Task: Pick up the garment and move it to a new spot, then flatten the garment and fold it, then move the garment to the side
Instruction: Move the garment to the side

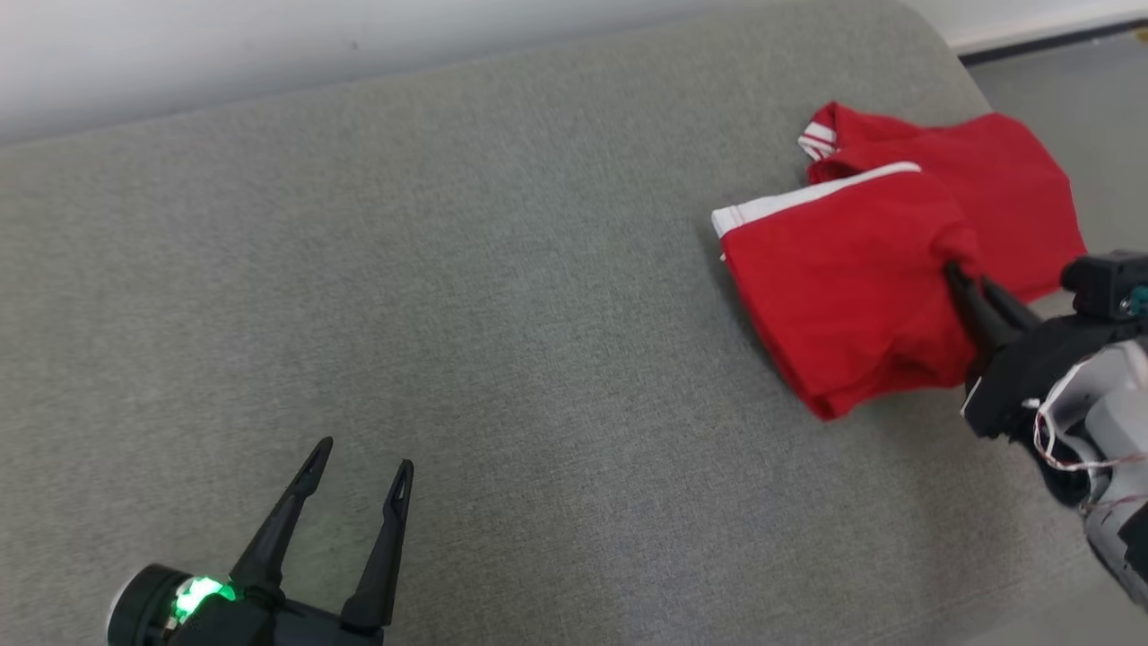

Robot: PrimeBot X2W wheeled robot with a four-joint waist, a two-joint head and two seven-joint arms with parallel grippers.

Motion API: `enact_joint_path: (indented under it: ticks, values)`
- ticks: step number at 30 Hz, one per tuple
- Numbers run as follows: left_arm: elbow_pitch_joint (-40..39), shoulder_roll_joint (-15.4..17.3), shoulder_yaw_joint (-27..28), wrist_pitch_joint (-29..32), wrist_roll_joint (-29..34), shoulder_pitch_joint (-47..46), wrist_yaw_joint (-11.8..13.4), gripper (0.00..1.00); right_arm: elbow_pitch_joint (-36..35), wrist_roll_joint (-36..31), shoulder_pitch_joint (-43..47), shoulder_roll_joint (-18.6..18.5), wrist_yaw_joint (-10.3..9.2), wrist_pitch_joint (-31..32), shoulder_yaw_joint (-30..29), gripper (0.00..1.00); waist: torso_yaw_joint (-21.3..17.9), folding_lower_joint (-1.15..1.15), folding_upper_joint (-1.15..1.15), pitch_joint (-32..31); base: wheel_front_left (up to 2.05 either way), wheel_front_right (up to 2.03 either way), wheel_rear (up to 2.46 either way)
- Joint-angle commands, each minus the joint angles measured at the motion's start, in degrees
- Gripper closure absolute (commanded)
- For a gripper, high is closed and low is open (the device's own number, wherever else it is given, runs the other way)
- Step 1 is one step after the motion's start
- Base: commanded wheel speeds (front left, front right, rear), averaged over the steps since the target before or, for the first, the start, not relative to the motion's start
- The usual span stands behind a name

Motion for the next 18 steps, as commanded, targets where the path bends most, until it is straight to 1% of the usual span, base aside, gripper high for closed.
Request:
enact_joint_path:
  ticks: [1,7,9,14,18]
  values:
    - [-0.29,0.53,-0.03,-0.05,-0.57,-0.76,0.05,0.00,0.38,-0.89,-1.17,0.26,-0.17,-0.65,-0.28,1.00,-1.94,0.00,-0.01,3.19,0.00,0.00,0.00]
    - [-1.06,2.90,-1.55,-0.06,-1.28,-2.52,0.04,0.00,7.58,-8.70,-6.31,1.21,-0.17,-4.04,-3.51,1.00,-0.54,0.00,-0.01,6.46,0.00,0.00,0.00]
    - [-1.16,3.26,-1.58,-0.06,-1.67,-3.01,0.04,0.00,8.81,-10.65,-7.94,1.51,-0.17,-5.01,-4.82,1.00,0.14,0.00,-0.01,7.10,0.00,0.00,0.00]
    - [-0.87,3.52,-1.01,-0.06,-2.45,-3.27,0.04,0.00,8.88,-16.36,-10.76,2.21,-0.17,-6.54,-6.75,1.00,1.08,0.00,-0.01,7.45,0.00,0.00,0.00]
    - [-0.42,3.05,-1.44,-0.06,-2.62,-3.40,0.04,0.00,9.51,-19.27,-11.54,2.26,-0.17,-6.25,-8.30,1.00,1.74,0.00,-0.01,6.72,0.00,0.00,0.00]
